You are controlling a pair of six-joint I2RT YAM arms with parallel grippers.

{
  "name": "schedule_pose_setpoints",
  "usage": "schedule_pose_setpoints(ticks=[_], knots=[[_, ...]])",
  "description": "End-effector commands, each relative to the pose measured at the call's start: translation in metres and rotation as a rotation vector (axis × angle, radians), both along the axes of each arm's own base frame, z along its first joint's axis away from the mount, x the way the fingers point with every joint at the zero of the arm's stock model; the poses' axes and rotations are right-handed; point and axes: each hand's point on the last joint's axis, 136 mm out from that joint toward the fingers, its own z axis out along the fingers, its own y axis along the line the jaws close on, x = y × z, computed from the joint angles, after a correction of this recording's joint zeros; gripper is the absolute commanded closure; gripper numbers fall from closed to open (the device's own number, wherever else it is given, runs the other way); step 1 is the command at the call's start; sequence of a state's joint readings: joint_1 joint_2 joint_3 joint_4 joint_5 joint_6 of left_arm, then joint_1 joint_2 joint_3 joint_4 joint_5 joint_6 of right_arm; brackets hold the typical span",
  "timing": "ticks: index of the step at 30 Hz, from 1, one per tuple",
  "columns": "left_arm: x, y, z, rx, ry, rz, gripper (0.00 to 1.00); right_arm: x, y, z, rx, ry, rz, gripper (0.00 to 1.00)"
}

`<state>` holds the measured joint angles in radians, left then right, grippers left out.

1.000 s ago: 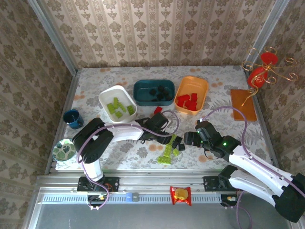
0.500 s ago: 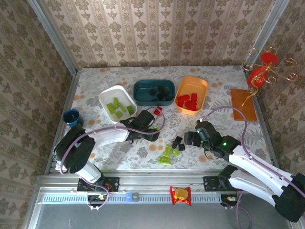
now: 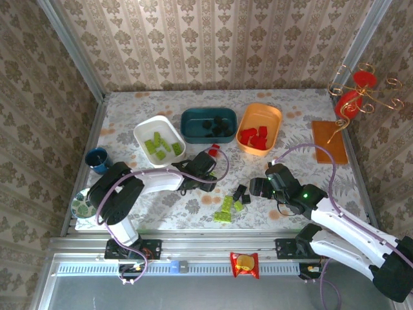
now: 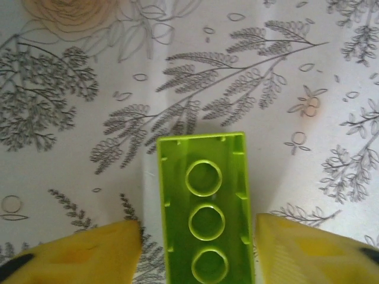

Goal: Sort the legos into containers by color
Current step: Pick up the lego from the center of the table, then place the lego in the container.

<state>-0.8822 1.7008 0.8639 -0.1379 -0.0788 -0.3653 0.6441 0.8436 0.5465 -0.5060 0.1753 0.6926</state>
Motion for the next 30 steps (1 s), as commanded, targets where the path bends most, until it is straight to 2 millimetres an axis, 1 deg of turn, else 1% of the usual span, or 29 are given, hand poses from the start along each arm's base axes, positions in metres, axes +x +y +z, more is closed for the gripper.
schedule_pose_setpoints(ticks=[1, 3, 5, 7, 9, 11, 13, 15, 18, 19, 21, 24, 26, 28, 30], knots=[[-0.002, -0.004, -0.020, -0.014, 0.035, -0.007, 0.55, -0.003, -0.007, -0.001, -0.023, -0.002, -0.020, 0.19], [-0.001, 0.001, -0.020, -0.014, 0.040, 0.003, 0.63, -0.003, -0.007, -0.003, -0.025, 0.001, -0.020, 0.19], [0.000, 0.004, -0.018, -0.027, 0.038, 0.013, 0.68, -0.003, -0.007, -0.004, -0.026, 0.004, -0.021, 0.19], [0.001, 0.005, -0.009, -0.050, 0.024, 0.024, 0.71, -0.002, -0.006, -0.005, -0.027, 0.005, -0.021, 0.19], [0.003, 0.006, 0.007, -0.077, 0.002, 0.033, 0.72, -0.001, -0.005, -0.003, -0.022, 0.001, -0.021, 0.19], [0.012, 0.011, 0.032, -0.098, -0.054, 0.055, 0.72, -0.001, -0.005, -0.002, -0.020, -0.001, -0.021, 0.19], [0.026, 0.026, 0.062, -0.119, -0.127, 0.114, 0.72, 0.000, -0.004, -0.001, -0.018, -0.005, -0.020, 0.19], [0.047, 0.051, 0.091, -0.146, -0.198, 0.202, 0.71, 0.001, -0.004, 0.000, -0.012, -0.009, -0.022, 0.19], [0.076, 0.093, 0.120, -0.163, -0.289, 0.348, 0.70, 0.002, -0.002, -0.001, -0.007, -0.008, -0.021, 0.19], [0.085, 0.106, 0.125, -0.148, -0.323, 0.388, 0.69, 0.002, -0.002, -0.002, -0.006, -0.008, -0.020, 0.19], [0.103, 0.130, 0.127, -0.124, -0.344, 0.470, 0.69, 0.003, 0.000, -0.002, -0.005, -0.005, -0.017, 0.19], [0.127, 0.158, 0.117, -0.106, -0.339, 0.569, 0.69, 0.002, 0.001, -0.001, -0.002, -0.002, -0.009, 0.19], [0.141, 0.170, 0.110, -0.111, -0.318, 0.609, 0.69, 0.002, 0.002, 0.000, 0.004, -0.003, -0.002, 0.19], [0.152, 0.173, 0.102, -0.119, -0.291, 0.625, 0.68, 0.000, 0.003, 0.001, 0.006, -0.001, 0.009, 0.19], [0.161, 0.177, 0.098, -0.112, -0.280, 0.638, 0.62, -0.003, 0.007, 0.002, 0.017, 0.004, 0.038, 0.19]])
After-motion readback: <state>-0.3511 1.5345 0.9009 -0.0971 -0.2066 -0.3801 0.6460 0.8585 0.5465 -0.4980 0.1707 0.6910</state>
